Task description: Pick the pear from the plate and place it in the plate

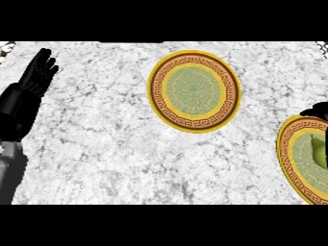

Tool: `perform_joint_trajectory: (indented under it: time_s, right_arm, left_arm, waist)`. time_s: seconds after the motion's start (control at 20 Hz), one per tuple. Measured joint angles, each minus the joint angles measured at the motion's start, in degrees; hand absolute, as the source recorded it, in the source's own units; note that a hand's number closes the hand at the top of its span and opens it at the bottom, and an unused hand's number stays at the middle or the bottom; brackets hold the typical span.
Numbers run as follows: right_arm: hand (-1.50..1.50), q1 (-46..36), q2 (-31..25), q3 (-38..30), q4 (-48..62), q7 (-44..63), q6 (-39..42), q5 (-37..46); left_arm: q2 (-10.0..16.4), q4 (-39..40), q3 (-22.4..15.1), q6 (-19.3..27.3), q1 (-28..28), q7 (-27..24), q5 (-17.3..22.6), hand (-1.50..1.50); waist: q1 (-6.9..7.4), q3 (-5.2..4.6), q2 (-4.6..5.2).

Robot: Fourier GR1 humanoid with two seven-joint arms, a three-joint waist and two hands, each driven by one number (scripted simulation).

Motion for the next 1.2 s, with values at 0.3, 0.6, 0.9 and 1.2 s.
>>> perform_joint_trajectory:
  time_s: [0.3,0.6,0.9,1.2]
  right_arm:
    - [-1.5,1.9,0.8,-0.5,4.1,-5.9,-0.7,4.9]
    - [-1.5,2.0,2.8,-0.7,8.5,-9.6,-3.4,10.0]
    - [1.5,2.8,2.8,-1.4,9.6,-14.9,-9.8,13.8]
    - [1.5,3.9,3.1,-1.8,9.5,-19.0,-22.5,18.5]
  left_arm:
    - [-1.4,0.1,0.8,-0.4,0.1,-0.3,-1.1,0.0]
    - [-2.1,0.9,1.7,-1.5,0.5,-1.3,-2.0,0.0]
    - [-2.2,0.2,2.4,-2.5,0.6,-0.8,-2.1,0.0]
    - [-2.8,0.2,2.5,-2.3,-0.1,0.0,-2.7,0.0]
  waist:
    - [-0.05,-0.01,-0.04]
    - [0.17,-0.41,-0.38]
    - [0.26,-0.8,-0.61]
    - [0.03,-0.94,-0.66]
